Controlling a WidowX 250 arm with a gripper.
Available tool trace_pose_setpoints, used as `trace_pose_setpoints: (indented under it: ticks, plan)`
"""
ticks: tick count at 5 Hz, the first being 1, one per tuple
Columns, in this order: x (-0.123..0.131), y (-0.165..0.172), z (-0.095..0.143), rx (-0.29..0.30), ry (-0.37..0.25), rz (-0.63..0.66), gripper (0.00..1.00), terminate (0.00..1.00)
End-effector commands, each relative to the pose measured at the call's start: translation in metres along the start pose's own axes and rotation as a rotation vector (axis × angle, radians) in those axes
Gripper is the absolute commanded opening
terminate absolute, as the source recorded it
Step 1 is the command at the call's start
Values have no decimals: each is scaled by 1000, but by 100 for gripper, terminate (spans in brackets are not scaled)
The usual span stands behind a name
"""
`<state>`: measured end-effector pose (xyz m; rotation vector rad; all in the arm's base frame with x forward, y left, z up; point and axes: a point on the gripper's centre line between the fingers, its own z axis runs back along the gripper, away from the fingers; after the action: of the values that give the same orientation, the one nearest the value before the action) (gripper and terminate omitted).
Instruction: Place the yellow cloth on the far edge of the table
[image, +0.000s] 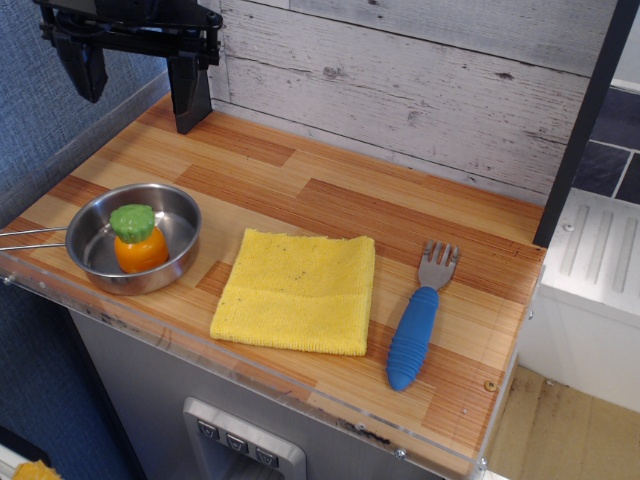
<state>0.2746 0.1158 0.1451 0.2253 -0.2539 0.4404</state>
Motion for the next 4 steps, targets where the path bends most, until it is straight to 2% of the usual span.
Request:
trace_pose_setpoints:
  ticks: [1, 3, 4]
  plan:
    - [0, 0, 0, 0, 0, 0, 100, 0]
    - [-20, -40, -1, -17, -25, -50, 100, 0]
    - [-34, -59, -6, -47, -8, -84, 100, 0]
